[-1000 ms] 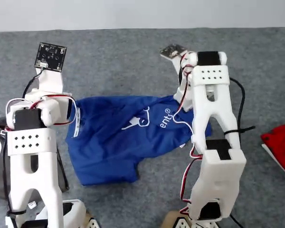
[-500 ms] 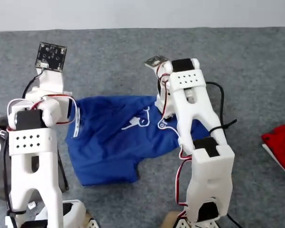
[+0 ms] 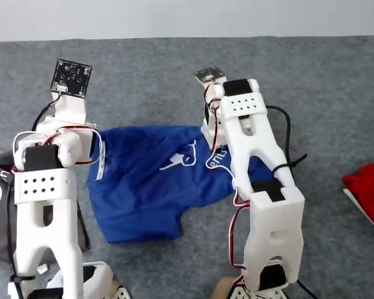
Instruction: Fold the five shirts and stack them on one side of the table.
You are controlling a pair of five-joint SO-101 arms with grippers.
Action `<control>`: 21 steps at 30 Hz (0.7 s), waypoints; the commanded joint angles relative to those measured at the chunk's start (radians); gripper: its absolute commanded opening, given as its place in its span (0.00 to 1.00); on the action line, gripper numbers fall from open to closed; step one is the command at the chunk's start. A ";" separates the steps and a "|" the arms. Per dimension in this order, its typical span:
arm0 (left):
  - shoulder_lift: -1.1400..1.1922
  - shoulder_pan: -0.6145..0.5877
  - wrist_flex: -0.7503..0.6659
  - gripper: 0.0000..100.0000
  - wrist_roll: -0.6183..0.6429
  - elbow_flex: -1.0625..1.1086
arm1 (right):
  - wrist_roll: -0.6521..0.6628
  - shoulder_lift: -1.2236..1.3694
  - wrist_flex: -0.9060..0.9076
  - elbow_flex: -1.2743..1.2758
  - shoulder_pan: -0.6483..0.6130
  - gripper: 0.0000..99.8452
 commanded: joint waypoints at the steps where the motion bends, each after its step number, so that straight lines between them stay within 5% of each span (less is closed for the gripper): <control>1: -0.005 0.006 -0.020 0.01 -0.011 -0.005 | -0.011 0.018 -0.031 -0.008 0.004 0.23; 21: -0.005 0.006 -0.014 0.01 -0.008 -0.005 | 0.031 0.108 -0.101 -0.008 0.148 0.23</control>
